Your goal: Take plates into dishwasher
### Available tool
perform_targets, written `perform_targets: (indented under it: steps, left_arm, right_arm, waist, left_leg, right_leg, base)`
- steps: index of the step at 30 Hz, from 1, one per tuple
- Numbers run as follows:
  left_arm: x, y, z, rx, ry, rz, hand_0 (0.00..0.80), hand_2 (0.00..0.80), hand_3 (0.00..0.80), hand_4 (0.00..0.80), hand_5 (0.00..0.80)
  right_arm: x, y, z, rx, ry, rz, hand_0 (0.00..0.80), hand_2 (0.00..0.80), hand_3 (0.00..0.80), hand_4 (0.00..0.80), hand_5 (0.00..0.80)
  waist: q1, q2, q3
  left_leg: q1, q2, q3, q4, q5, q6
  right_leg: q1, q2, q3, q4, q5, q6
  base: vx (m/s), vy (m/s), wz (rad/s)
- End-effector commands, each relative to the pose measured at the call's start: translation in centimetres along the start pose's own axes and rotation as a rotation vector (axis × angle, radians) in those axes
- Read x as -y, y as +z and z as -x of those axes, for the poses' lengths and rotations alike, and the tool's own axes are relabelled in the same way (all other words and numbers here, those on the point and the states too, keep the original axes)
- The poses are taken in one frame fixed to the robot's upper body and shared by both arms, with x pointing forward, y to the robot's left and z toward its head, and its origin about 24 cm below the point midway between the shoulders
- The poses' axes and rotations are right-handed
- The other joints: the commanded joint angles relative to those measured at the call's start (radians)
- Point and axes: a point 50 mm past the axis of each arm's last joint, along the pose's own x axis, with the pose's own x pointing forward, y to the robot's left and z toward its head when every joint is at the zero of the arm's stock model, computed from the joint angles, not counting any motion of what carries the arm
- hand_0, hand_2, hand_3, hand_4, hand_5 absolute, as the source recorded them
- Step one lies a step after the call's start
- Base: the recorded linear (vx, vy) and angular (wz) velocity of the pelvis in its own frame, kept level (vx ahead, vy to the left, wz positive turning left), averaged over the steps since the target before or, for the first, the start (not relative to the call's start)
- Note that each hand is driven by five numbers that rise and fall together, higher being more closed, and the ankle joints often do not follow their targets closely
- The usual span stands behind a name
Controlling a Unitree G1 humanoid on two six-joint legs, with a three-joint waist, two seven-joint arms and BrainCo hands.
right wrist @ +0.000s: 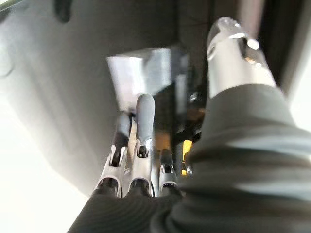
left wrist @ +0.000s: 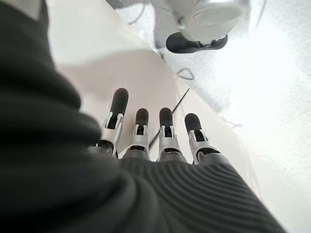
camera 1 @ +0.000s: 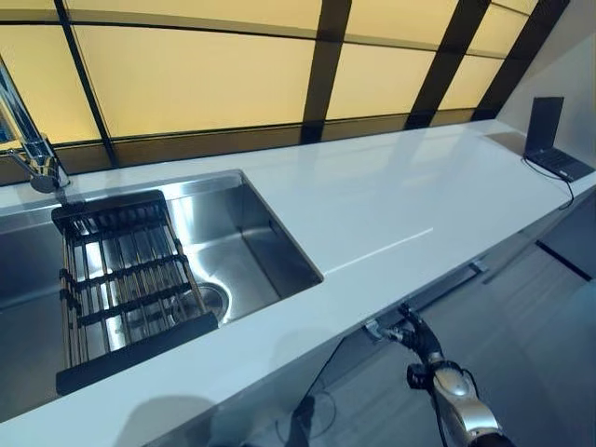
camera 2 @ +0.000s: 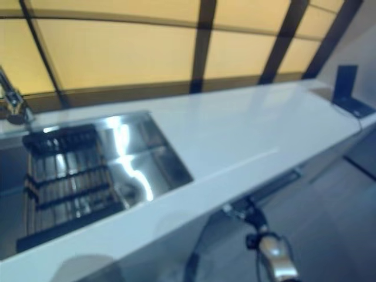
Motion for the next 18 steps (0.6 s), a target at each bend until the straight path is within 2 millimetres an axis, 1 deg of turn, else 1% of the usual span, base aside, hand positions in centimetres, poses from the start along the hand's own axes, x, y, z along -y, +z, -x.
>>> perform_targets:
  steps: [1,4,6,7,8,9,10,11,12,13,14,15,16,18]
  left_arm:
    - [-1.8,0.1,0.0,0.015,0.091,0.062,0.000,0.000,0.000,0.000,0.000]
    - [-1.9,-0.3,0.1,0.003,0.092,0.075,0.000,0.000,0.000,0.000,0.000]
    - [-1.9,-0.6,0.1,-0.007,0.088,0.068,0.000,0.000,0.000,0.000,0.000]
    - [-1.9,-0.7,0.2,-0.012,0.084,0.064,0.000,0.000,0.000,0.000,0.000]
    - [-1.9,-0.7,0.2,-0.012,0.083,0.064,0.000,0.000,0.000,0.000,0.000]
    - [-1.9,-0.8,0.2,-0.015,0.077,0.069,0.000,0.000,0.000,0.000,0.000]
    - [-2.0,-0.8,0.2,-0.016,0.075,0.071,0.000,0.000,0.000,0.000,0.000]
    - [-2.1,-0.6,0.1,-0.015,0.066,0.079,0.000,0.000,0.000,0.000,0.000]
    - [-2.1,-0.5,0.1,-0.015,0.063,0.080,0.000,0.000,0.000,0.000,0.000]
    - [-2.3,-0.3,0.0,-0.009,0.054,0.087,0.000,0.000,0.000,0.000,0.000]
    - [-2.3,-0.2,0.0,-0.009,0.052,0.088,0.000,0.000,0.000,0.000,0.000]
    - [-2.6,0.0,0.0,-0.004,0.056,0.100,0.000,0.000,0.000,0.000,0.000]
    - [-2.9,0.1,0.0,-0.003,0.058,0.100,0.000,0.000,0.000,0.000,0.000]
    - [-3.3,0.3,-0.1,-0.003,0.062,0.093,0.000,0.000,0.000,0.000,0.000]
  right_arm:
    - [3.1,0.8,1.1,0.090,-0.158,0.156,0.000,0.000,0.000,0.000,0.000]
    - [5.0,-0.5,2.0,0.033,-0.219,0.183,0.000,0.000,0.000,0.000,0.000]
    - [6.4,-2.0,2.9,-0.033,-0.262,0.188,0.000,0.000,0.000,0.000,0.000]
    - [7.1,-2.9,3.5,-0.070,-0.294,0.171,0.000,0.000,0.000,0.000,0.000]
    - [7.1,-2.9,3.5,-0.070,-0.294,0.171,0.000,0.000,0.000,0.000,0.000]
    - [7.9,-4.2,4.3,-0.119,-0.331,0.170,0.000,0.000,0.000,0.000,0.000]
    - [8.1,-4.4,4.5,-0.126,-0.337,0.171,0.000,0.000,0.000,0.000,0.000]
    - [8.9,-5.4,5.1,-0.169,-0.376,0.166,0.000,0.000,0.000,0.000,0.000]
    - [9.3,-5.8,5.4,-0.184,-0.386,0.166,0.000,0.000,0.000,0.000,0.000]
    - [10.1,-6.9,6.0,-0.231,-0.416,0.166,0.000,0.000,0.000,0.000,0.000]
    - [10.2,-7.0,6.1,-0.239,-0.420,0.165,0.000,0.000,0.000,0.000,0.000]
    - [10.6,-7.7,6.4,-0.279,-0.433,0.167,0.000,0.000,0.000,0.000,0.000]
    - [10.8,-8.3,6.8,-0.308,-0.442,0.166,0.000,0.000,0.000,0.000,0.000]
    - [11.2,-9.2,7.4,-0.354,-0.459,0.157,0.000,0.000,0.000,0.000,0.000]
  waist:
    - [-0.009,0.031,-0.051]
    - [-0.027,0.030,-0.069]
    - [-0.042,0.029,-0.081]
    - [-0.053,0.033,-0.084]
    - [-0.052,0.033,-0.085]
    - [-0.066,0.039,-0.086]
    - [-0.069,0.041,-0.087]
    - [-0.081,0.048,-0.090]
    - [-0.085,0.050,-0.091]
    - [-0.090,0.050,-0.093]
    - [-0.091,0.049,-0.093]
    - [-0.091,0.045,-0.093]
    - [-0.094,0.041,-0.094]
    - [-0.104,0.042,-0.096]
  left_leg:
    - [0.091,-0.014,0.082,-0.176,0.011,0.104]
    - [0.102,-0.019,0.082,-0.181,0.006,0.113]
    - [0.108,-0.021,0.077,-0.179,0.002,0.122]
    - [0.114,-0.018,0.070,-0.180,0.001,0.125]
    - [0.114,-0.019,0.071,-0.180,0.001,0.125]
    - [0.123,-0.017,0.056,-0.183,-0.001,0.129]
    - [0.125,-0.016,0.053,-0.185,0.000,0.129]
    - [0.131,-0.012,0.037,-0.190,0.002,0.129]
    - [0.133,-0.011,0.032,-0.192,0.003,0.128]
    - [0.134,-0.006,0.016,-0.192,0.005,0.124]
    - [0.134,-0.005,0.014,-0.191,0.005,0.122]
    - [0.131,0.000,0.007,-0.190,0.005,0.115]
    - [0.129,0.007,0.000,-0.188,0.006,0.107]
    - [0.127,0.020,-0.014,-0.188,0.011,0.097]
  right_leg:
    - [0.060,-0.062,0.108,0.177,0.174,0.045]
    - [0.057,-0.057,0.138,0.219,0.192,0.047]
    - [0.046,-0.049,0.173,0.278,0.213,0.048]
    - [0.034,-0.044,0.198,0.312,0.225,0.047]
    - [0.033,-0.045,0.199,0.314,0.224,0.047]
    - [0.015,-0.037,0.230,0.340,0.236,0.046]
    - [0.010,-0.034,0.239,0.343,0.236,0.045]
    - [-0.006,-0.020,0.271,0.350,0.229,0.041]
    - [-0.009,-0.016,0.280,0.342,0.224,0.039]
    - [-0.012,-0.015,0.298,0.304,0.215,0.035]
    - [-0.012,-0.017,0.299,0.294,0.214,0.035]
    - [-0.010,-0.024,0.305,0.241,0.209,0.036]
    - [-0.007,-0.020,0.316,0.194,0.195,0.036]
    - [-0.006,0.001,0.349,0.154,0.165,0.033]
  base:
    - [0.050,0.137,-0.13]
    - [0.057,0.111,-0.09]
    - [0.066,0.106,0.06]
    - [0.042,0.075,-0.06]
    - [0.044,0.038,-0.12]
    - [0.029,0.004,-0.06]
    - [0.048,-0.027,0.07]
    - [0.030,-0.051,0.20]
    - [0.040,-0.134,0.27]
    - [0.025,-0.120,0.22]
    - [-0.004,-0.228,0.38]
    - [-0.031,-0.252,0.46]
    - [-0.041,-0.323,0.48]
    - [-0.025,-0.268,0.14]
